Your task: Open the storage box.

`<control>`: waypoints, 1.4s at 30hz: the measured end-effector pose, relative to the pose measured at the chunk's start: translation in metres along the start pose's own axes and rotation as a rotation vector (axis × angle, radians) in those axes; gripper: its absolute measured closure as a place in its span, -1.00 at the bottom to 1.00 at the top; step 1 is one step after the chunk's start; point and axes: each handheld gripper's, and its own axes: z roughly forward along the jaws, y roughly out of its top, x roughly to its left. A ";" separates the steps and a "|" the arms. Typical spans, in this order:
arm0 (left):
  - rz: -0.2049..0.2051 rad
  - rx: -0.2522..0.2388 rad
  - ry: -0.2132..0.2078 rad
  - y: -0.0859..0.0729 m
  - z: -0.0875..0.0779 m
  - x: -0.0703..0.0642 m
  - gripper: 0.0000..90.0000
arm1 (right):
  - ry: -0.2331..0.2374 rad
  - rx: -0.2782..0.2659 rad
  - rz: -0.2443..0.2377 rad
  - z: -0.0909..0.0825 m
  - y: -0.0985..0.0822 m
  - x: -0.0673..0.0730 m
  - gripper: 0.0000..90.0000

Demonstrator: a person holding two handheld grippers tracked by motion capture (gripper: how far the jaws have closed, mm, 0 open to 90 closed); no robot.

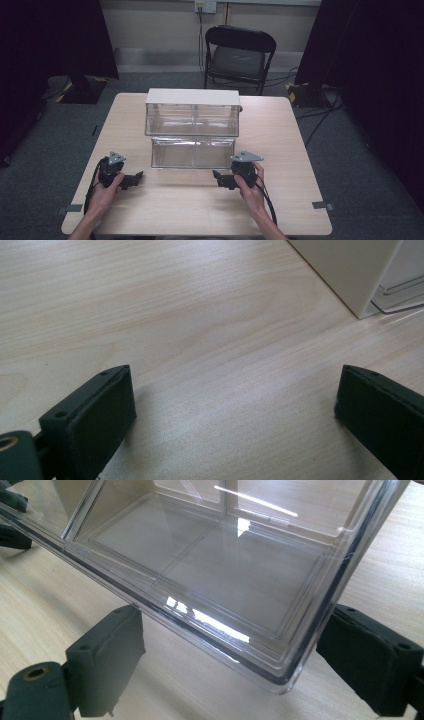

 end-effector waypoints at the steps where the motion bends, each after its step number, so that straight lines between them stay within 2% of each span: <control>1: 0.000 0.001 0.000 0.000 0.000 0.000 -0.95 | 0.000 0.004 0.002 0.000 0.000 0.000 -0.75; 18: 0.000 0.000 0.001 0.000 0.000 0.000 -0.95 | -0.003 0.019 0.011 -0.003 0.002 0.002 -0.72; 42: 0.005 0.001 0.003 0.000 0.000 0.000 -0.95 | 0.012 -0.009 0.006 -0.011 0.004 0.003 -0.74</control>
